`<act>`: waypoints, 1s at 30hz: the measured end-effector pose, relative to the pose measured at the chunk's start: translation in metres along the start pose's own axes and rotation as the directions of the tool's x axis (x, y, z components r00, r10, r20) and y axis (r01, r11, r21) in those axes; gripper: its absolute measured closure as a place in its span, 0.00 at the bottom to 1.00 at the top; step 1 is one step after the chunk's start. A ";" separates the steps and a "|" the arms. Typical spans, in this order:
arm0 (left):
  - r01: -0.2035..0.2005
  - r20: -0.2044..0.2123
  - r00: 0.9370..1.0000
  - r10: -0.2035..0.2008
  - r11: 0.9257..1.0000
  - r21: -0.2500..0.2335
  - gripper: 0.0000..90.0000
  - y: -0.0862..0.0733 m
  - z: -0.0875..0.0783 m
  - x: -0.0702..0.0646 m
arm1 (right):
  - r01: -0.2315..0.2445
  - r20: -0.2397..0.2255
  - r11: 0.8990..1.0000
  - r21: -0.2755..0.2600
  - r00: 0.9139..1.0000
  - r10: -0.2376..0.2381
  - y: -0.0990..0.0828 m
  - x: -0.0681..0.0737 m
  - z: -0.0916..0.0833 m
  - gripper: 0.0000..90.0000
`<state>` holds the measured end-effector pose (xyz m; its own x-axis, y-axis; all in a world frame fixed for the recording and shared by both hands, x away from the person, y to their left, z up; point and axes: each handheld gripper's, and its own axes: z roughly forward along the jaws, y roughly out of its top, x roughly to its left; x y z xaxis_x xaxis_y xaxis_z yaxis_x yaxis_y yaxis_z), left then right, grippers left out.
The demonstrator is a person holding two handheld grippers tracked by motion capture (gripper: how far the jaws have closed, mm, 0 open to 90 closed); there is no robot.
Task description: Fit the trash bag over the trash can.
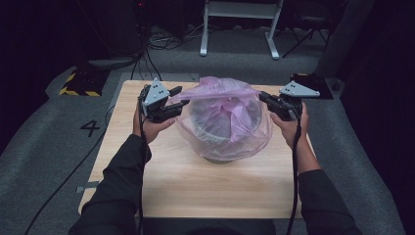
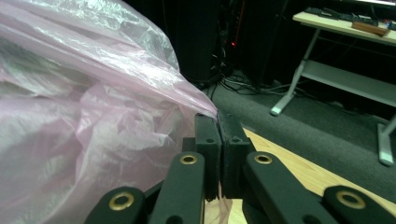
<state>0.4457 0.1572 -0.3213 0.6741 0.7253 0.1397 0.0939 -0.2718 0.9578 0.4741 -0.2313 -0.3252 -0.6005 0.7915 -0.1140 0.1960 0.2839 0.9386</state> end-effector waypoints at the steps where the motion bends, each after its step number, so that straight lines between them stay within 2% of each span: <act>1: -0.010 -0.008 1.000 0.010 1.000 0.013 0.71 0.000 0.004 0.003 | -0.005 0.001 1.000 0.005 1.000 0.005 0.000 -0.001 0.002 0.98; 2: -0.012 0.011 1.000 0.012 1.000 0.024 0.82 -0.001 0.008 0.005 | -0.010 0.000 1.000 0.012 1.000 0.010 0.001 -0.002 0.005 0.98; 3: -0.006 0.030 1.000 0.004 0.999 0.051 0.86 -0.002 0.014 0.009 | -0.011 0.002 1.000 0.020 1.000 0.011 0.001 -0.003 0.008 0.98; 4: -0.003 0.029 1.000 0.001 0.998 0.069 0.95 -0.004 0.018 0.012 | -0.022 0.005 0.999 0.036 1.000 0.021 0.001 -0.004 0.012 0.98; 5: 0.029 0.048 0.998 -0.034 0.995 0.095 0.99 -0.008 0.025 0.017 | -0.029 0.005 0.998 0.048 1.000 0.029 0.000 -0.005 0.015 0.98; 7: 0.089 0.075 0.992 -0.098 0.989 0.121 1.00 -0.016 0.035 0.026 | -0.054 0.017 0.996 0.076 0.998 0.053 -0.003 -0.009 0.024 0.98; 8: 0.113 0.085 0.989 -0.125 0.985 0.131 1.00 -0.019 0.039 0.030 | -0.074 0.009 0.993 0.091 0.997 0.074 -0.005 -0.012 0.027 0.98; 9: 0.153 0.086 0.982 -0.166 0.978 0.143 1.00 -0.024 0.044 0.035 | -0.086 0.010 0.991 0.102 0.996 0.085 -0.006 -0.014 0.030 0.98; 10: 0.169 0.085 0.979 -0.183 0.974 0.152 1.00 -0.027 0.048 0.038 | -0.107 0.016 0.987 0.118 0.994 0.106 -0.008 -0.017 0.034 0.98; 14: 0.187 0.062 0.977 -0.203 0.963 0.195 1.00 -0.036 0.061 0.040 | -0.130 0.013 0.979 0.154 0.991 0.130 -0.015 -0.022 0.046 0.99; 16: 0.197 0.055 0.975 -0.213 0.956 0.219 1.00 -0.041 0.070 0.040 | -0.141 0.025 0.975 0.172 0.990 0.138 -0.019 -0.025 0.051 0.99; 18: 0.199 0.041 0.976 -0.215 0.950 0.240 1.00 -0.045 0.077 0.039 | -0.170 0.023 0.970 0.176 0.985 0.168 -0.023 -0.029 0.055 0.99; 19: 0.212 0.043 0.972 -0.229 0.946 0.245 1.00 -0.048 0.081 0.039 | -0.178 0.023 0.967 0.180 0.984 0.177 -0.025 -0.030 0.057 0.99; 21: 0.221 0.039 0.970 -0.239 0.938 0.266 1.00 -0.052 0.087 0.038 | -0.202 0.018 0.959 0.197 0.979 0.202 -0.030 -0.033 0.061 0.99; 22: 0.232 0.048 0.966 -0.255 0.931 0.282 1.00 -0.056 0.091 0.038 | -0.209 0.015 0.955 0.209 0.978 0.210 -0.032 -0.034 0.064 0.99; 25: 0.238 0.058 0.962 -0.267 0.923 0.301 1.00 -0.061 0.095 0.036 | -0.200 0.001 0.947 0.250 0.979 0.206 -0.040 -0.032 0.070 0.99; 28: 0.259 0.084 0.950 -0.299 0.911 0.321 1.00 -0.066 0.099 0.036 | -0.191 -0.032 0.944 0.268 0.978 0.207 -0.048 -0.028 0.073 0.99; 29: 0.259 0.084 0.950 -0.299 0.911 0.321 1.00 -0.066 0.099 0.036 | -0.191 -0.032 0.944 0.268 0.978 0.207 -0.048 -0.028 0.073 0.99; 30: 0.273 0.098 0.942 -0.321 0.903 0.332 1.00 -0.068 0.100 0.036 | -0.198 -0.042 0.941 0.273 0.975 0.217 -0.050 -0.028 0.073 0.99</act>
<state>0.5369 0.1385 -0.4068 0.6765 0.7085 -0.2007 0.5123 -0.2571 0.8194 0.5377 -0.2281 -0.3924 -0.5757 0.8107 0.1065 0.5154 0.2586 0.8170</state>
